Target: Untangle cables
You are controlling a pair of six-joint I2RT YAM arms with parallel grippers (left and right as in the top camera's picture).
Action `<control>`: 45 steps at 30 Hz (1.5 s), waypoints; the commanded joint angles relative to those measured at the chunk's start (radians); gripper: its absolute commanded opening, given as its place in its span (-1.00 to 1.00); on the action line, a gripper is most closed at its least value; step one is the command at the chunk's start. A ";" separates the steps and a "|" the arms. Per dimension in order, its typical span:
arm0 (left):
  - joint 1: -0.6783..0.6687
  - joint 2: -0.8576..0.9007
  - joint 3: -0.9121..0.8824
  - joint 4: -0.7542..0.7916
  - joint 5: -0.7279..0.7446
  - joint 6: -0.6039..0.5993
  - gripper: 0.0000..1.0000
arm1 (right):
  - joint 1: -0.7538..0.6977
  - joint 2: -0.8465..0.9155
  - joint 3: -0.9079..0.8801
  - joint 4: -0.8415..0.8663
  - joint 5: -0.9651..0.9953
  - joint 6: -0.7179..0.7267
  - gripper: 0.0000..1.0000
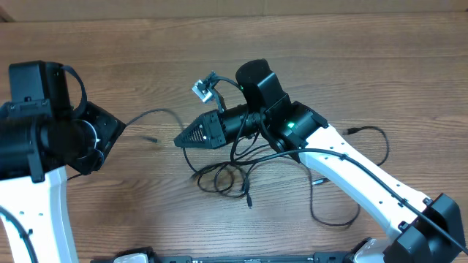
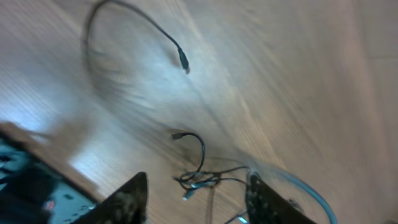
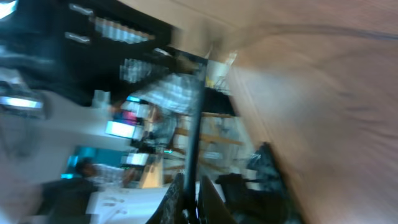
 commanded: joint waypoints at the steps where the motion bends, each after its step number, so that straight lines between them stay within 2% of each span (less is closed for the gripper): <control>1: 0.001 0.031 0.017 -0.025 -0.064 0.085 0.07 | 0.002 -0.005 0.005 0.112 -0.100 0.316 -0.93; 2: 0.001 0.037 0.017 -0.032 -0.063 0.121 0.17 | 0.000 -0.005 0.005 0.154 -0.105 0.364 -0.93; 3: 0.001 0.043 0.017 -0.032 -0.054 0.172 0.36 | -0.005 -0.005 0.005 0.211 -0.111 0.440 -0.92; 5: 0.001 0.050 0.017 -0.032 0.011 0.308 0.50 | -0.016 -0.005 0.005 0.304 -0.121 0.576 -0.93; 9: 0.001 0.050 0.017 -0.025 0.234 0.557 0.53 | -0.050 -0.005 0.005 0.471 -0.127 0.832 -0.93; 13: -0.002 0.050 0.017 -0.032 0.544 0.855 0.65 | -0.098 -0.005 0.005 0.527 -0.123 0.880 -0.93; 16: -0.002 0.048 0.017 -0.029 0.657 0.904 0.69 | -0.140 -0.005 0.004 0.478 -0.126 0.874 -0.92; 23: -0.002 0.051 0.017 0.000 0.660 0.735 0.71 | -0.159 -0.005 0.003 0.474 -0.195 0.717 -0.92; 25: -0.002 0.051 0.017 0.025 0.650 0.679 0.66 | -0.157 -0.005 0.003 0.475 -0.213 0.705 -0.92; 27: -0.002 0.051 0.017 0.051 0.603 0.572 0.65 | -0.148 -0.005 0.003 0.474 -0.238 0.701 -0.92; 30: 0.000 0.051 0.017 0.084 0.482 0.340 0.70 | -0.134 -0.005 0.003 0.474 -0.272 0.630 -0.93; 34: 0.000 0.051 0.017 0.138 0.436 0.154 0.79 | -0.117 -0.005 0.003 0.470 -0.315 0.575 -0.93; 37: 0.000 0.051 0.017 0.146 0.481 0.045 0.86 | -0.094 -0.005 0.003 0.469 -0.313 0.513 -0.92; 38: -0.001 0.051 0.017 0.146 0.557 0.010 0.86 | -0.075 -0.005 0.003 0.464 -0.312 0.472 -0.93; 41: -0.001 0.051 0.017 0.145 0.690 0.007 0.82 | -0.038 -0.005 0.003 0.441 -0.280 0.420 -0.92; 45: -0.001 0.051 0.017 0.140 0.729 0.008 0.82 | -0.024 -0.005 0.003 0.418 -0.237 0.418 -0.92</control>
